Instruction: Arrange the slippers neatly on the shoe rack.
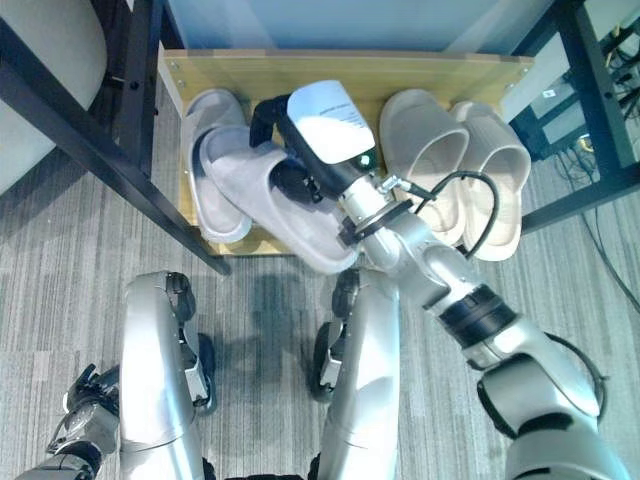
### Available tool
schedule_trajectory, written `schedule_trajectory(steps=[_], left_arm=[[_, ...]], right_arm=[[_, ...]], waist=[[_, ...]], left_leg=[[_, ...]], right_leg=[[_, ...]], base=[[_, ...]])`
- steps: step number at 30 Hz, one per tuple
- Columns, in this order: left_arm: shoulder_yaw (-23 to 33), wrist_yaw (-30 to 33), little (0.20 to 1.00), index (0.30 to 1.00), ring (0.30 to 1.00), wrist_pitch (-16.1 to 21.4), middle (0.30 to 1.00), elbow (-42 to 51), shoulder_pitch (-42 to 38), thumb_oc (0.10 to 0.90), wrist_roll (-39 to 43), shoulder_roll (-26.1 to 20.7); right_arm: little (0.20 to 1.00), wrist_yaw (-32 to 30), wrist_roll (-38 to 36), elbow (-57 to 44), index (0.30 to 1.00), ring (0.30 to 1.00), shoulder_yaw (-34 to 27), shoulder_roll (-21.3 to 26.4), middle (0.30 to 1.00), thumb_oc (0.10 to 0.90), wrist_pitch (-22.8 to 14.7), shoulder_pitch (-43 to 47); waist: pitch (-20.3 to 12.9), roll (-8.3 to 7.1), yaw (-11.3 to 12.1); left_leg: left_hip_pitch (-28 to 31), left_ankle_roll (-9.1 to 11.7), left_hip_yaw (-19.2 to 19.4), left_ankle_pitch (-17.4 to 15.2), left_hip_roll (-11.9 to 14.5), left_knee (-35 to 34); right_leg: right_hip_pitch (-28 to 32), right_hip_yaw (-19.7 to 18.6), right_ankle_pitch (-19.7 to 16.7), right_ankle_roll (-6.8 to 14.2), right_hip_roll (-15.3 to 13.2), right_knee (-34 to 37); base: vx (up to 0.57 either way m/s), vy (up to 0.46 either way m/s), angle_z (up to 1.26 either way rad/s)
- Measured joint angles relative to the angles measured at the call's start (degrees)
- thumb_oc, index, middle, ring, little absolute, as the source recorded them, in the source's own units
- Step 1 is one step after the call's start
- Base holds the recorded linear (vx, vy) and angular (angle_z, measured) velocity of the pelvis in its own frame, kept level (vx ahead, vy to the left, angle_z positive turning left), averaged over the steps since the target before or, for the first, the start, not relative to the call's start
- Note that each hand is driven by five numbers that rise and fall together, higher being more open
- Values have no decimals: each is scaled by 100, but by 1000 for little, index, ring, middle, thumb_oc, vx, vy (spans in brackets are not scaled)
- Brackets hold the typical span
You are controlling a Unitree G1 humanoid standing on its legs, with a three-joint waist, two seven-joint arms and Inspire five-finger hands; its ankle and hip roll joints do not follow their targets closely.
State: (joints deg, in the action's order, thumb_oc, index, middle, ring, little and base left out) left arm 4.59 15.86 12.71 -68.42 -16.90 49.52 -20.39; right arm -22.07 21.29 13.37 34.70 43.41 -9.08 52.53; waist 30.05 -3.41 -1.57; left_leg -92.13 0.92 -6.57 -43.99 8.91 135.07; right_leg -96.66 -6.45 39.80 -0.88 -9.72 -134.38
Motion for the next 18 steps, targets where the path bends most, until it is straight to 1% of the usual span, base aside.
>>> schedule_trajectory(steps=[2, 4, 5, 6, 7, 8, 11, 13, 15, 18], left_arm=[[-1, 1, 900, 900, 900, 6, 900, 317, -25, 800, 3, -61], [-6, -6, 900, 900, 900, 77, 900, 589, -32, 800, -1, -66], [-13, -5, 900, 900, 900, 82, 900, 707, -2, 800, -3, -79], [-23, -1, 900, 900, 900, 67, 900, 793, 62, 800, -24, -86], [-181, -20, 900, 900, 900, 77, 900, 1196, 337, 800, -107, -107], [-247, -31, 900, 900, 900, 76, 900, 1283, 434, 800, -209, -110], [-441, -187, 900, 900, 900, 75, 900, 1214, 503, 800, -380, -125], [-449, -304, 900, 900, 900, 68, 900, 925, 465, 800, -463, -130], [-442, -380, 900, 900, 900, 56, 900, 629, 457, 800, -464, -140], [-442, -396, 900, 900, 900, 56, 900, 518, 513, 800, -463, -140]], right_arm=[[300, -104, -289, 446, 300, 300, -219, -141, 300, 400, 20, 1], [300, -171, -577, 823, 300, 300, -623, -185, 300, 400, 268, -76], [300, -366, -866, 883, 300, 300, -1382, -235, 300, 400, 392, -373], [300, -455, -927, 853, 300, 300, -1725, -240, 300, 400, 392, -519], [300, -653, -1064, 829, 300, 300, -2229, -248, 300, 400, 326, -797], [300, -742, -1141, 832, 300, 300, -2376, -248, 300, 400, 331, -793], [300, -763, -1452, 835, 300, 300, -2384, -246, 300, 400, 288, -801], [300, -691, -1733, 852, 300, 300, -2261, -239, 300, 400, 251, -798], [300, -608, -1889, 999, 300, 300, -1869, -142, 300, 400, 221, -645], [300, -514, -2030, 1145, 300, 300, -1471, -110, 300, 400, 198, -383]], waist=[[0, -16, 10], [0, -16, 37], [1, -14, 30], [2, -14, 12], [3, -14, 40], [5, -10, 47], [29, 34, 64], [31, 50, 52], [31, 50, 48], [31, 50, 67]], left_leg=[[17, -1, 26, 0, -2, -35], [72, -25, 110, -38, 10, -87], [106, -17, 188, -55, 9, -154], [127, -11, 208, -60, 13, -172], [186, 70, 210, -102, 14, -196], [228, 72, 207, -103, 11, -205], [328, 93, 155, -115, -18, -220], [332, 90, 97, -116, -82, -213], [366, 90, 80, -116, -83, -199], [371, 90, 76, -116, -88, -191]], right_leg=[[5, -11, -1, -1, 5, 22], [5, -78, 31, 27, 21, 28], [-3, -133, 125, 25, 26, 37], [-3, -142, 147, 18, 29, 34], [16, -152, 204, -57, 48, 27], [17, -153, 211, -72, 52, 25], [118, -119, 266, -137, 53, 11], [140, -93, 268, -140, 59, -13], [174, -87, 268, -140, 65, -29], [182, -86, 268, -138, 66, -43]], base=[[0, 0, 0], [3, 3, 4], [1, 7, 6], [0, 0, 0], [13, 17, -7], [9, 24, -10], [-1, 9, -1], [-11, -1, 6], [0, 0, 0], [0, 0, 0]])
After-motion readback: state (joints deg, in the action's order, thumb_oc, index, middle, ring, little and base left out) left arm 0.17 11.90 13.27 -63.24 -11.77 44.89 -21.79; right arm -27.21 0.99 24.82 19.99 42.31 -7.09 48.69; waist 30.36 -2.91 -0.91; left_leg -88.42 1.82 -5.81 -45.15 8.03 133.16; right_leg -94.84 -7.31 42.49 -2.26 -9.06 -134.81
